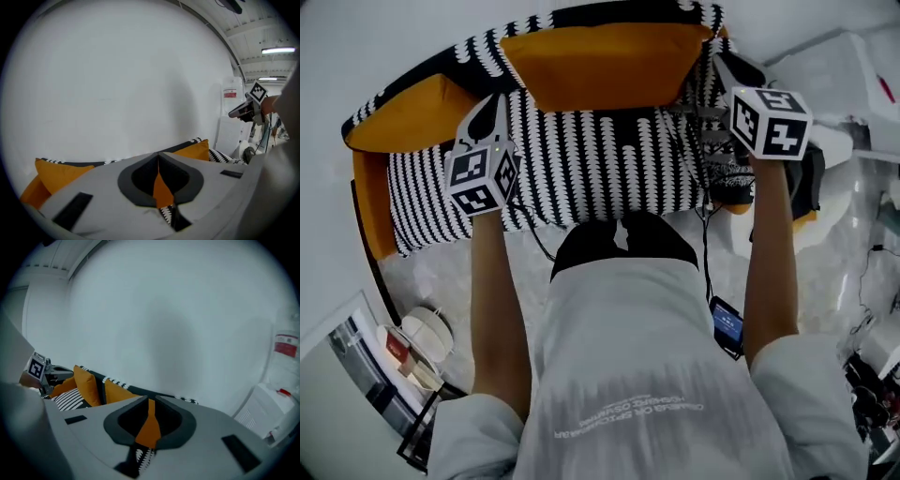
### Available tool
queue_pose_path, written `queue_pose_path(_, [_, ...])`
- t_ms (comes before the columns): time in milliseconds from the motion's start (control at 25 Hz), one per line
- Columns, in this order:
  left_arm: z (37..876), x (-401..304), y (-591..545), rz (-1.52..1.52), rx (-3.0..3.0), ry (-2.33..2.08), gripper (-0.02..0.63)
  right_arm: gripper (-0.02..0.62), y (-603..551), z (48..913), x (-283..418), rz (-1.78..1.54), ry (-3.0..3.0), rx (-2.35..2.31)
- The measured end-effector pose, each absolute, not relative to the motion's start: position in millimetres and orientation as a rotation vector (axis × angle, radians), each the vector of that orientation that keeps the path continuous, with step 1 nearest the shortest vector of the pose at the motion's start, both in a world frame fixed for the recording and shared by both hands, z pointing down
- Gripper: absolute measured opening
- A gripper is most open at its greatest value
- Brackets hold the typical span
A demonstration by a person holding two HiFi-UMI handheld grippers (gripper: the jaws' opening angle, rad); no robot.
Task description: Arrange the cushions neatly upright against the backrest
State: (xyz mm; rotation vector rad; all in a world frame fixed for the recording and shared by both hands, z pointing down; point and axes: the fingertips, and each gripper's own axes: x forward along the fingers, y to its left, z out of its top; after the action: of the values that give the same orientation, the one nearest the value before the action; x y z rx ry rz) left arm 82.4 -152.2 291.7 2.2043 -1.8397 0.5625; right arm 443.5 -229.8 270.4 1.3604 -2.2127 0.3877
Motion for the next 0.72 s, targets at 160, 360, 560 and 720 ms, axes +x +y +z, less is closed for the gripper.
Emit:
queue_pose_path(160, [243,90,-133,0.550,2.283,-1.849,0.014,0.009,-213,211,427,0.296,-2.329,1.342])
queue_pose_path(360, [186,112,-106,0.476,2.350,-1.835,0.012,0.003,-180,147,413,0.179,-2.436,1.288])
queue_pose_path(560, [129,131,-95,0.425,2.444,-1.868,0.014,0.003,-160,99,398,0.078,-2.504,1.276])
queue_pose_path(720, [88,141,-88,0.403,2.508,-1.911,0.012,0.003,-146,72,384,0.027,-2.545,1.261])
